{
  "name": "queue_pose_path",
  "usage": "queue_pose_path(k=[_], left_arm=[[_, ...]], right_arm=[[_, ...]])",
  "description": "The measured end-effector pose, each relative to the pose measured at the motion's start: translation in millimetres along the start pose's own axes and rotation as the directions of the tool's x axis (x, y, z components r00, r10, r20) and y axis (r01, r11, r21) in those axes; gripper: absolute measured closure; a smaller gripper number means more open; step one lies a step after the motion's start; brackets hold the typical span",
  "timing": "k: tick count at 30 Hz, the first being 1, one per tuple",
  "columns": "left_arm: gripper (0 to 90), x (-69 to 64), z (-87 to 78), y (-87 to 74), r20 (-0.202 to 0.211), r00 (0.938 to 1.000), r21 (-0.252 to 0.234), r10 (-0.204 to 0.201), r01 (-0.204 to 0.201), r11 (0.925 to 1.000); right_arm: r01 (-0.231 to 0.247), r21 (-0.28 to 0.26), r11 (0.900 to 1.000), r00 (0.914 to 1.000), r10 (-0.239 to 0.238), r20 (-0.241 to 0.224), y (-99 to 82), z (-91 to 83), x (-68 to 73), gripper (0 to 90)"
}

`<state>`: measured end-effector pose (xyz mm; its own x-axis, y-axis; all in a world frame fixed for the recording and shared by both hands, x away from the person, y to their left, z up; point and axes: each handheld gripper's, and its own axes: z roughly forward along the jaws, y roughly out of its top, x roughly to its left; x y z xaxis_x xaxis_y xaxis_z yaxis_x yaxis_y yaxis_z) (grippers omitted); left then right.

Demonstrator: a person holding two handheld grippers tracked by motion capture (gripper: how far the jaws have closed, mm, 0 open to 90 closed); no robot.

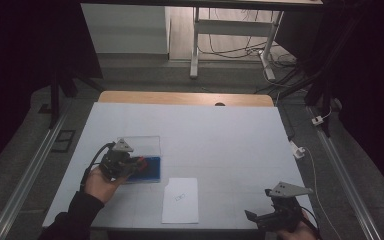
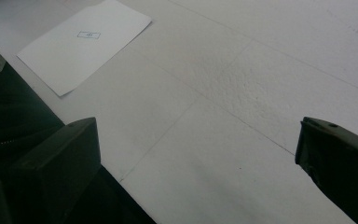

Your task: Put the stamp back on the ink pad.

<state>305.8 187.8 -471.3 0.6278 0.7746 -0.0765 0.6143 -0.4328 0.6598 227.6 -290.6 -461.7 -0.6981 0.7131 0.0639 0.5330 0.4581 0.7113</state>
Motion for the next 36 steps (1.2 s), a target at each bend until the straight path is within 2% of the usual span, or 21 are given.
queue_pose_path(k=[8,30,36], left_arm=[[79.7,8.3,7.1,-0.9,-0.020,0.9997,0.026,-0.011,0.012,0.9996],[79.4,14.2,25.8,-3.8,-0.038,0.9992,0.125,-0.016,0.020,0.9919],[79.1,15.2,26.7,-4.7,-0.034,0.9992,0.130,-0.022,0.026,0.9911]], right_arm=[[-0.001,0.001,1.0000,1.0000,0.001,-0.001,0.0,0.0,-0.1,0.0],[0.005,0.002,1.0000,1.0000,-0.005,-0.001,-0.4,-0.1,-0.1,0.0],[0.004,0.000,1.0000,1.0000,-0.004,0.001,-0.5,-0.1,0.1,0.0]])
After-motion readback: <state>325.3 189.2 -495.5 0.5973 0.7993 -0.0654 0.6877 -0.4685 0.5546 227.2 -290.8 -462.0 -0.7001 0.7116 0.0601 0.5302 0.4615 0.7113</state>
